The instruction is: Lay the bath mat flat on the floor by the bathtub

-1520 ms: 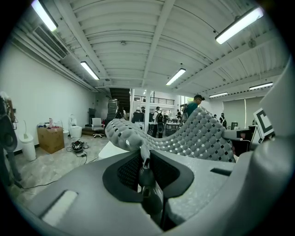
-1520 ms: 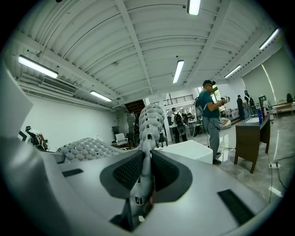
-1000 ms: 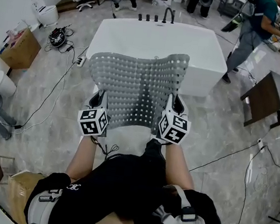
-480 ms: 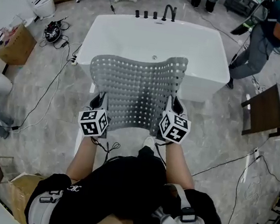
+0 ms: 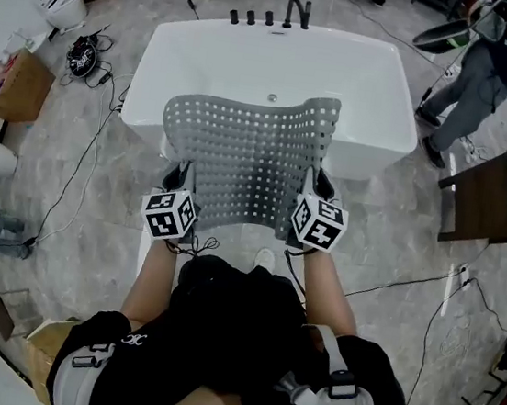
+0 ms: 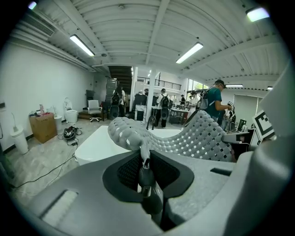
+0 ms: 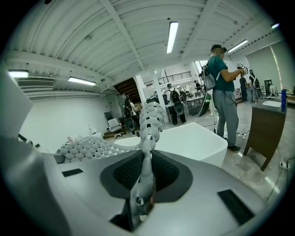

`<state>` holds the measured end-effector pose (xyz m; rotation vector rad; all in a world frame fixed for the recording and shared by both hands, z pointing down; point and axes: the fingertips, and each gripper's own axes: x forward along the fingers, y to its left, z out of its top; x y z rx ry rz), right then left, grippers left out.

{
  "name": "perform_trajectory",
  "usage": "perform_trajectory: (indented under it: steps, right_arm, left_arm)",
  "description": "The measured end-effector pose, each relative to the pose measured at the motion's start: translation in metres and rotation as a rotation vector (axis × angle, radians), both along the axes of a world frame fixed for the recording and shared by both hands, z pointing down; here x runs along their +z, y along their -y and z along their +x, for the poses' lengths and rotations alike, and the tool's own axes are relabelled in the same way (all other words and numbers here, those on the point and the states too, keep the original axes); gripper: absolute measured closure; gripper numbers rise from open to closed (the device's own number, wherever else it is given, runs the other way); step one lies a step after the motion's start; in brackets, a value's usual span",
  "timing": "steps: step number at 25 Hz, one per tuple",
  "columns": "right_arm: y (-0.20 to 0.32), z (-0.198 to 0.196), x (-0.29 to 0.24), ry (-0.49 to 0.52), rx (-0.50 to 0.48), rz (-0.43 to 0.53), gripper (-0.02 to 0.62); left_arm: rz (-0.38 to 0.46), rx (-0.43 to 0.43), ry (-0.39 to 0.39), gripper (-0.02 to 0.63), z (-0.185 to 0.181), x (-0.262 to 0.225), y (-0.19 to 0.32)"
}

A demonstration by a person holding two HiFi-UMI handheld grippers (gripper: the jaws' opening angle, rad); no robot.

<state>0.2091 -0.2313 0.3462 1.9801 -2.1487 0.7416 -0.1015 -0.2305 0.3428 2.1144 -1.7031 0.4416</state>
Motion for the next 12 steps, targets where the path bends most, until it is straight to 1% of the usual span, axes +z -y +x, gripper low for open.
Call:
perform_trajectory:
  steps: [2, 6, 12]
  right_arm:
    - [0.008, 0.0, 0.009, 0.002, 0.01, -0.028, 0.54]
    - [0.026, -0.013, 0.021, -0.017, 0.012, -0.064, 0.54]
    - [0.034, -0.03, 0.044, -0.026, 0.02, -0.129, 0.539]
  left_arm:
    - [-0.018, 0.008, -0.004, 0.556, -0.003, 0.006, 0.008]
    - [-0.053, 0.034, 0.011, 0.557, -0.016, 0.021, 0.026]
    - [-0.111, 0.053, 0.032, 0.555, -0.037, 0.043, 0.041]
